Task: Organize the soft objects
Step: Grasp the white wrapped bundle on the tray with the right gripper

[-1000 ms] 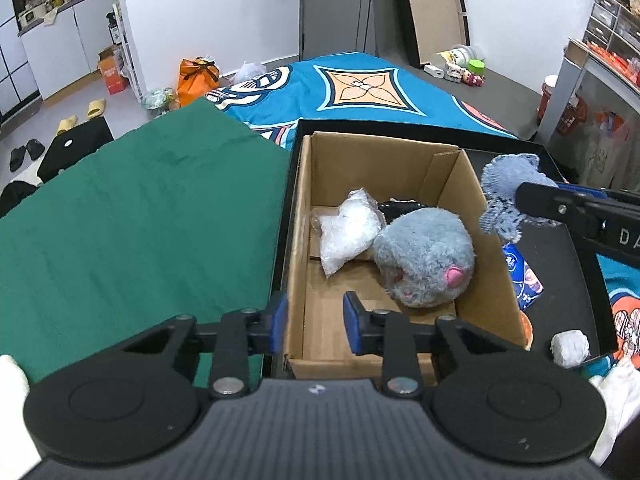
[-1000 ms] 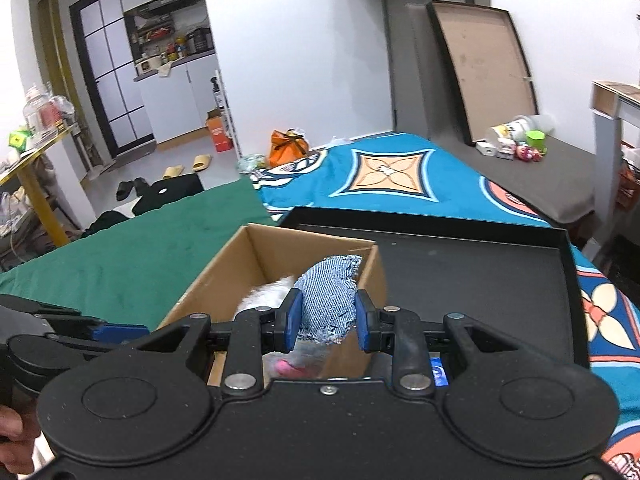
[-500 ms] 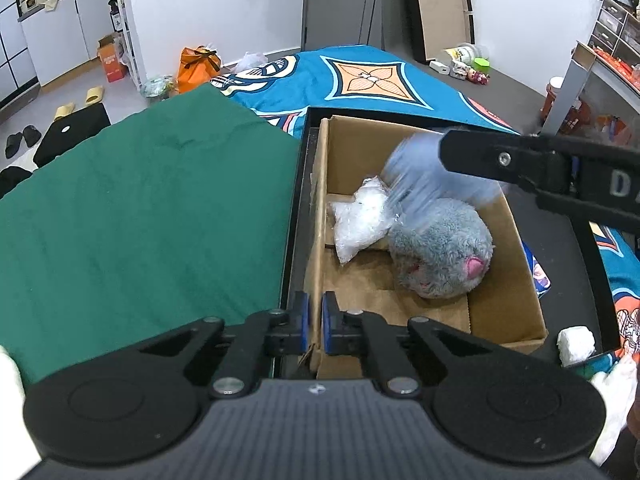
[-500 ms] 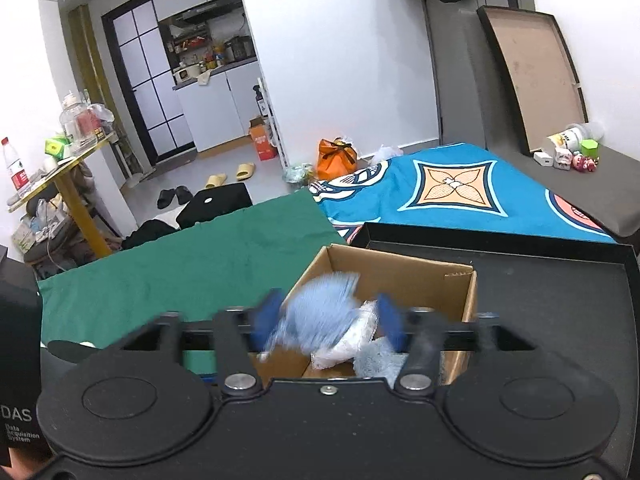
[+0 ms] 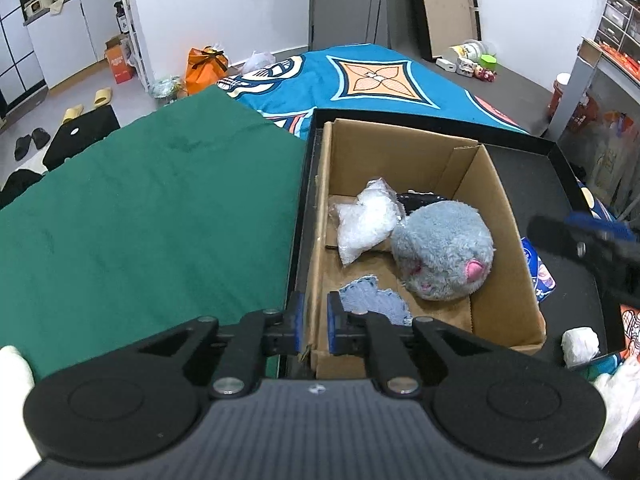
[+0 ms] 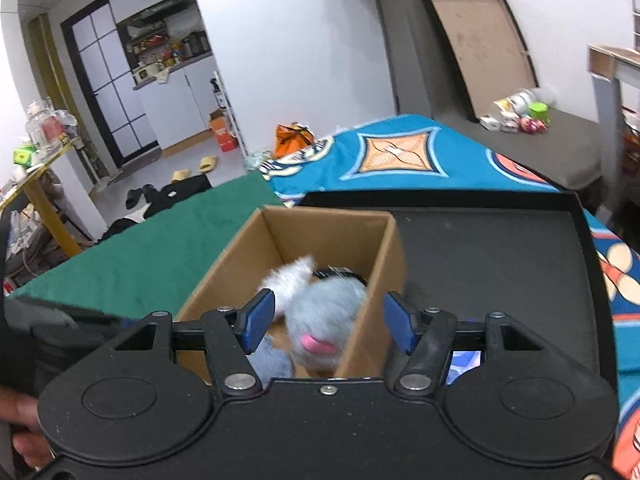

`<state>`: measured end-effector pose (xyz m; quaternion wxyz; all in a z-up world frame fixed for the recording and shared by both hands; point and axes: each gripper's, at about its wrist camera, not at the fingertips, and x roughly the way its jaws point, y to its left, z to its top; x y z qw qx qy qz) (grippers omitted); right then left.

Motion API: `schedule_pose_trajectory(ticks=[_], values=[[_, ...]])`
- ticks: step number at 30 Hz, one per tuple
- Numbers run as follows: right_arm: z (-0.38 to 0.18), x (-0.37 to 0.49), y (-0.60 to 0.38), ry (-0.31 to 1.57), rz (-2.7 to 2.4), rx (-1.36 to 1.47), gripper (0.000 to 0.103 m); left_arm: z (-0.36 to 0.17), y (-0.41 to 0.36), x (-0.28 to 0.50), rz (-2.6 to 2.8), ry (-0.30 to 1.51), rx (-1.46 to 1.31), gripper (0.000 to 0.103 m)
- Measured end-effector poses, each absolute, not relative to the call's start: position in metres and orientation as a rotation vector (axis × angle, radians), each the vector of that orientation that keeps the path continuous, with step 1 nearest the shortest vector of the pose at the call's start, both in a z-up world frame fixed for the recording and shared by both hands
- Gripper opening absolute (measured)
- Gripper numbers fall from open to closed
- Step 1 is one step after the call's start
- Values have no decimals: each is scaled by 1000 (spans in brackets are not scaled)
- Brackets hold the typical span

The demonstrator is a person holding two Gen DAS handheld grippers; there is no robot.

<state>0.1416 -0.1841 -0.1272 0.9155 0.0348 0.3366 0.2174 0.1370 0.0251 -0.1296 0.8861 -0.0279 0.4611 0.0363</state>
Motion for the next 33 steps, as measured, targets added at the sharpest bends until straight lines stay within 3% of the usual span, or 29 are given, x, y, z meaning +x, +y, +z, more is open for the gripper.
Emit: schedule_pose_trajectory(ticks=[4, 8, 11, 20, 26, 33], values=[[-136, 137, -201, 721, 404, 88, 61, -128, 16, 139, 78, 968, -18, 17], [-142, 131, -220, 736, 361, 102, 66, -127, 8, 143, 75, 979, -3, 39], [-147, 128, -233, 754, 341, 106, 67, -124, -2, 144, 76, 971, 39, 49], [-156, 124, -263, 755, 276, 130, 84, -122, -21, 145, 69, 975, 115, 58], [-172, 118, -281, 785, 251, 151, 85, -122, -32, 145, 83, 974, 178, 67], [-194, 119, -292, 824, 235, 166, 85, -125, -39, 148, 96, 989, 200, 70]])
